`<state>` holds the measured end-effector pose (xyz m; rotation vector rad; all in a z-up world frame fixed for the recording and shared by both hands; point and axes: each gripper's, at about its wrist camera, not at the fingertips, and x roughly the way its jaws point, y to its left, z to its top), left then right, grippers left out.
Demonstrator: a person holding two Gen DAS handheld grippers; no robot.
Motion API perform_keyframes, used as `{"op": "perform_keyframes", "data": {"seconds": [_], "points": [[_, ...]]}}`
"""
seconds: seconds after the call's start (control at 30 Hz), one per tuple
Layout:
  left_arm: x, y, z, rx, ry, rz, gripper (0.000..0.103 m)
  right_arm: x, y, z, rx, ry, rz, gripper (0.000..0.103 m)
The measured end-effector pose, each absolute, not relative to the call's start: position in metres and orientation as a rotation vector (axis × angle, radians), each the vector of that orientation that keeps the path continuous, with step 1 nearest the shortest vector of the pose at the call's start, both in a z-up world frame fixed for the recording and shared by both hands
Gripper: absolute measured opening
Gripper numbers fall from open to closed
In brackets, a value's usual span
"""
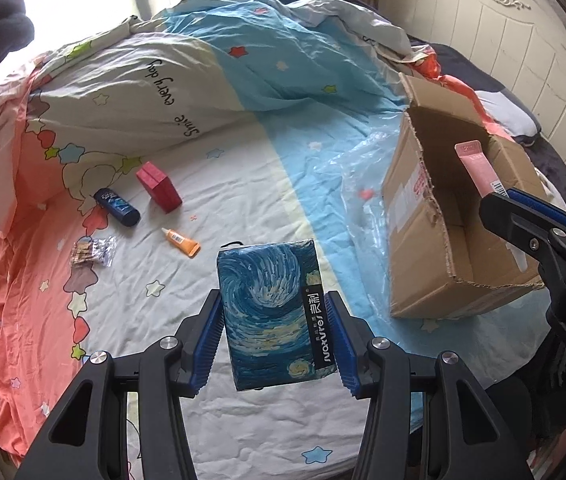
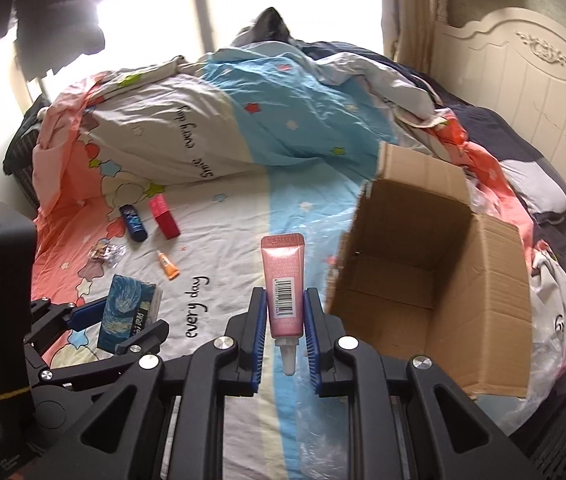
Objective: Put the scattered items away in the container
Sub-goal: 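Carry the tissue pack and pink tube in both grippers over the cardboard box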
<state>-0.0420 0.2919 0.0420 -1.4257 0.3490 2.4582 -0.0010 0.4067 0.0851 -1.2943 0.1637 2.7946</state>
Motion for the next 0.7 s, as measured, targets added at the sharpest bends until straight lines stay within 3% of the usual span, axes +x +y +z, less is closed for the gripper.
{"op": "perform_keyframes", "data": {"seconds": [0.7], "points": [[-0.048,0.425,0.053,-1.258,0.436,2.33,0.051,0.024,0.505,0.065,-1.274,0.29,2.629,0.017]]}}
